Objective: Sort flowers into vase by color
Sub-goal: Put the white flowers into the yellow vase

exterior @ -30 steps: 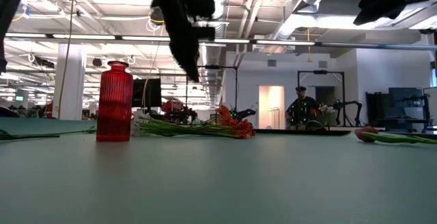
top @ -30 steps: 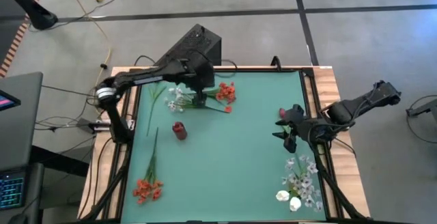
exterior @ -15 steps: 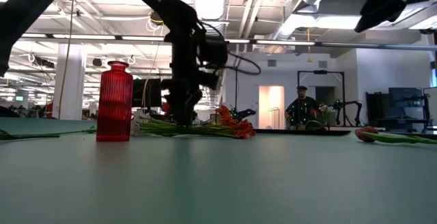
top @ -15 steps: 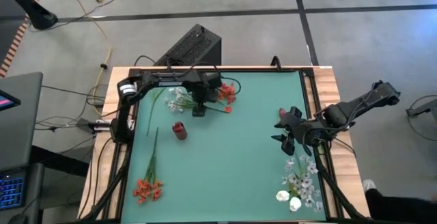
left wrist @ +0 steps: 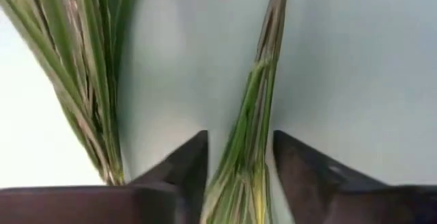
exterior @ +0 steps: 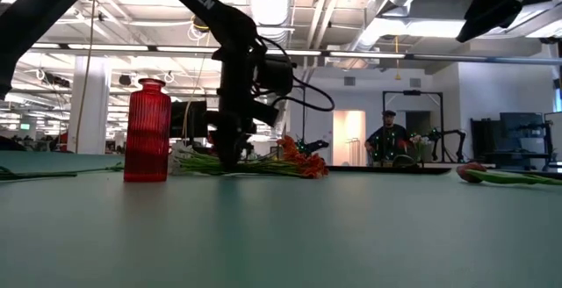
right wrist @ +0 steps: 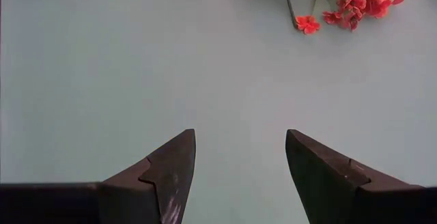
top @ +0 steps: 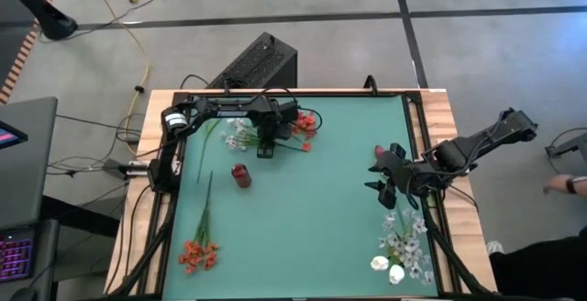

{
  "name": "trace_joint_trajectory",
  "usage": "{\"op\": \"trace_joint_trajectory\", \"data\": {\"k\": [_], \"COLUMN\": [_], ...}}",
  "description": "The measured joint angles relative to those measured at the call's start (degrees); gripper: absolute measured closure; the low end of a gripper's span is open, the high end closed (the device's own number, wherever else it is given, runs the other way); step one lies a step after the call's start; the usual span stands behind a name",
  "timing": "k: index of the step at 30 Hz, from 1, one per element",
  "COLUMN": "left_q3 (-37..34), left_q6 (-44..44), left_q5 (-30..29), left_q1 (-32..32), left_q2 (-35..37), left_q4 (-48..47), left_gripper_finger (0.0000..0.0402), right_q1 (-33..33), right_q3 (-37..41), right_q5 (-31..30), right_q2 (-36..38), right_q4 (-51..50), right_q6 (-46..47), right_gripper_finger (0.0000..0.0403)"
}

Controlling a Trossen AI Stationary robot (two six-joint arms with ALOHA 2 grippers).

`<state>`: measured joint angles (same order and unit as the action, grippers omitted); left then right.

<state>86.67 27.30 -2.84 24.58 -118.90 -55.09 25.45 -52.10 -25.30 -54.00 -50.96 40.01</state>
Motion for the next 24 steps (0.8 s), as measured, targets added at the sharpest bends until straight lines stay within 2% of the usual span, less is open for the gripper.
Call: {"op": "trace_joint_trajectory", "data": {"k": [4,6,14,20,24], "left_q3": [0.0,0.7,11.1,25.7,36.5], "left_q6": [-0.9,-1.9,-3.1,-2.5,-3.9], "left_q5": [-0.4,-0.4,-2.8,-4.6,-3.3], "left_q1": [0.0,0.0,-2.9,-7.1,-9.2], "left_q2": [0.0,0.0,0.1,0.1,0.2], "left_q4": [-0.9,-2.0,-12.0,-20.5,-22.6], "left_gripper_finger": [0.0361,0.0389,0.0396,0.0397,0.0397], "right_q1": [0.0,0.0,0.0,0.0,0.0], "right_q3": [0.0,0.0,0.0,0.0,0.0], "right_q5": [0.0,0.0,1.4,2.5,2.8], "right_q2": [0.0,0.0,0.0,0.0,0.0], "right_q4": [0.0,0.1,0.5,-0.1,-0.3], "right_q6": [0.0,0.1,0.5,0.2,-4.9], "right_gripper_finger": [0.0148,0.0148,0.0148,0.0148,0.0148]}}
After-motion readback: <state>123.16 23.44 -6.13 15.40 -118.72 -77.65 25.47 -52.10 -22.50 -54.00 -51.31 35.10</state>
